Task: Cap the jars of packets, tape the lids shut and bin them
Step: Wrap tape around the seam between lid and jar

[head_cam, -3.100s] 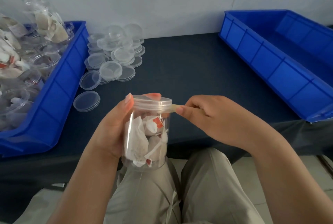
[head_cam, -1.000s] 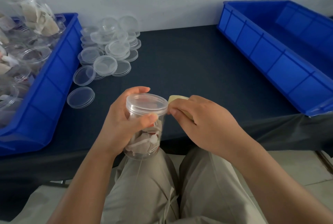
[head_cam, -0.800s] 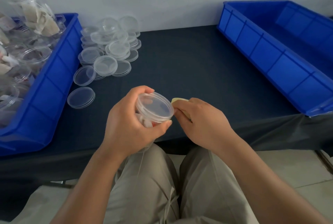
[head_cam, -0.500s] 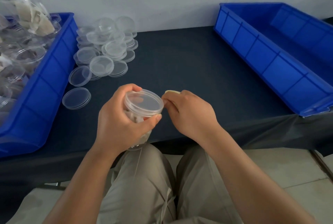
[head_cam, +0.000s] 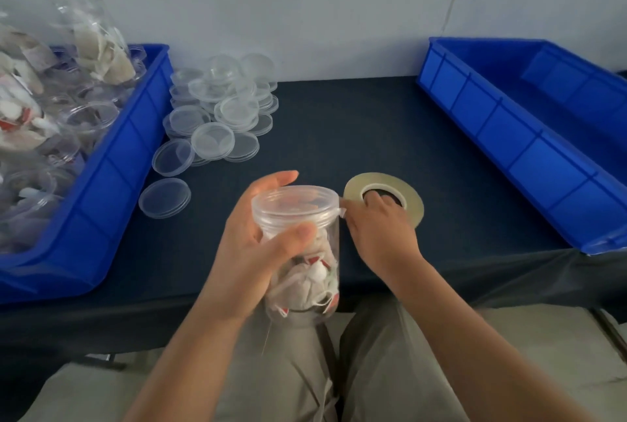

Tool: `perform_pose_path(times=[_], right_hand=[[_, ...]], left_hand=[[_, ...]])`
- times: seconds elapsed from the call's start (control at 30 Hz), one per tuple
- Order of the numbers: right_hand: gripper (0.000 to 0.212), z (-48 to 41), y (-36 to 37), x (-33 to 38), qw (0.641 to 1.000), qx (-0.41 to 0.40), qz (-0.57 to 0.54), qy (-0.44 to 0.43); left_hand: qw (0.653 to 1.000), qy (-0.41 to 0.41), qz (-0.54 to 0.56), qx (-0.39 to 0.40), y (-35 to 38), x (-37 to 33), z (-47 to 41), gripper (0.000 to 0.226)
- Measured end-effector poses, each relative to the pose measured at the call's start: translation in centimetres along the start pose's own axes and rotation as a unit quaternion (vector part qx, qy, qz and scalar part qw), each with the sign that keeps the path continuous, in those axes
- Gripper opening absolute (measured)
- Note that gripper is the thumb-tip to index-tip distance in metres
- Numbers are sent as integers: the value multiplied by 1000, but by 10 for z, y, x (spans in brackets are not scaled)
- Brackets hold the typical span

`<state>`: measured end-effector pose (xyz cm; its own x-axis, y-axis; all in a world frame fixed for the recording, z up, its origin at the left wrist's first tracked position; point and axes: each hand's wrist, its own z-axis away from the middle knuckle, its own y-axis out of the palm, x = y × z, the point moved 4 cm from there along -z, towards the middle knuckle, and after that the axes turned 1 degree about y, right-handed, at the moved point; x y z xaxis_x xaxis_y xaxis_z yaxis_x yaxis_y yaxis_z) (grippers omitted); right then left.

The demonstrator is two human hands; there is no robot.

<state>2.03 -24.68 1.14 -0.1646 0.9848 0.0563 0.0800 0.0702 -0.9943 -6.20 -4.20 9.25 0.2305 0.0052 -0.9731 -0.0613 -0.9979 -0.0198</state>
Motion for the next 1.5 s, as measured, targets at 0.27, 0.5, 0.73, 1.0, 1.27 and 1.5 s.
perform_pose_path(times=[0.27, 0.5, 0.73, 1.0, 1.27, 1.5], right_hand=[[62, 2, 1, 5, 996, 31, 73, -28], [49, 32, -59, 13, 850, -29, -524, -43], [57, 54, -88, 30, 839, -75, -514, -161], [43, 57, -83, 34, 672, 61, -719, -169], [35, 56, -75, 35, 636, 68, -752, -163], [34, 56, -81, 39, 661, 65, -725, -183]], left_hand=[[999, 0, -47, -5, -4, 7, 2, 76], [998, 2, -56, -16, -9, 10, 0, 79], [999, 13, 20, 29, 2, 8, 3, 70], [989, -10, 109, 95, 6, 9, 1, 85], [977, -31, 148, 147, 5, 11, -5, 102], [976, -30, 141, 160, -4, 15, -8, 106]])
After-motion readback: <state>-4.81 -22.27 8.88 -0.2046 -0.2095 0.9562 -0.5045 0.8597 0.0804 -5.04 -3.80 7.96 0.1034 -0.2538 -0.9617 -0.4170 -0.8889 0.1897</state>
